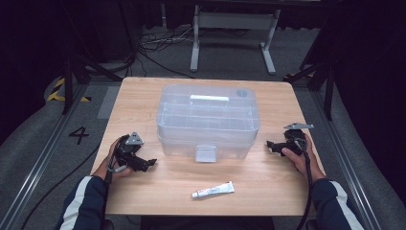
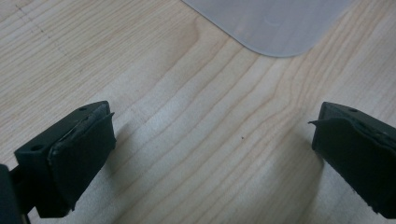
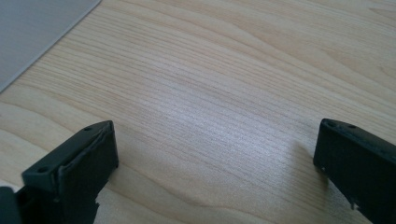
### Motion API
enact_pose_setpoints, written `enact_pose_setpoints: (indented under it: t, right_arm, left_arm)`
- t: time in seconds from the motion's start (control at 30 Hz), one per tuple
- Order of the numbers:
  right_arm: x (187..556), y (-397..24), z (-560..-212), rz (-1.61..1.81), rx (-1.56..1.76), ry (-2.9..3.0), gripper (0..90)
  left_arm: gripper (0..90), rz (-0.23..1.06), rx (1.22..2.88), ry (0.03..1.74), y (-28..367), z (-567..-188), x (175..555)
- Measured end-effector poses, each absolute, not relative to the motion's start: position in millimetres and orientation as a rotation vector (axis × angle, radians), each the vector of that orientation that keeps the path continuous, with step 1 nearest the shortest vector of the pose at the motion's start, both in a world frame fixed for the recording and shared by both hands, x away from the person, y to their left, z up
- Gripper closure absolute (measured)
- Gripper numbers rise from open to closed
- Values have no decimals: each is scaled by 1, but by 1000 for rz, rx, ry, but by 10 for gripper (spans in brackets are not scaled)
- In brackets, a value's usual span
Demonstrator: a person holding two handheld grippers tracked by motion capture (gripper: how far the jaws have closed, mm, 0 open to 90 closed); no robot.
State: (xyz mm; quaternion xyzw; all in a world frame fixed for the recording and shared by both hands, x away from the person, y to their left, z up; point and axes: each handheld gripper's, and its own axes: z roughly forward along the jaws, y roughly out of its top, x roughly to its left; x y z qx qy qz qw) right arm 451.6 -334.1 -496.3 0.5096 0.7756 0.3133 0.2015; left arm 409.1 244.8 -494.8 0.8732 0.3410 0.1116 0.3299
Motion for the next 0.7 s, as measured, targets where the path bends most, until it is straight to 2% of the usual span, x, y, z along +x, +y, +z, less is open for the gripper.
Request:
enact_pose_setpoints:
  t: [0.7]
  right_arm:
    - [451,-339,-495,880,1379,2216,3]
  left_arm:
    - [1,293,2279,905,245,-495,408]
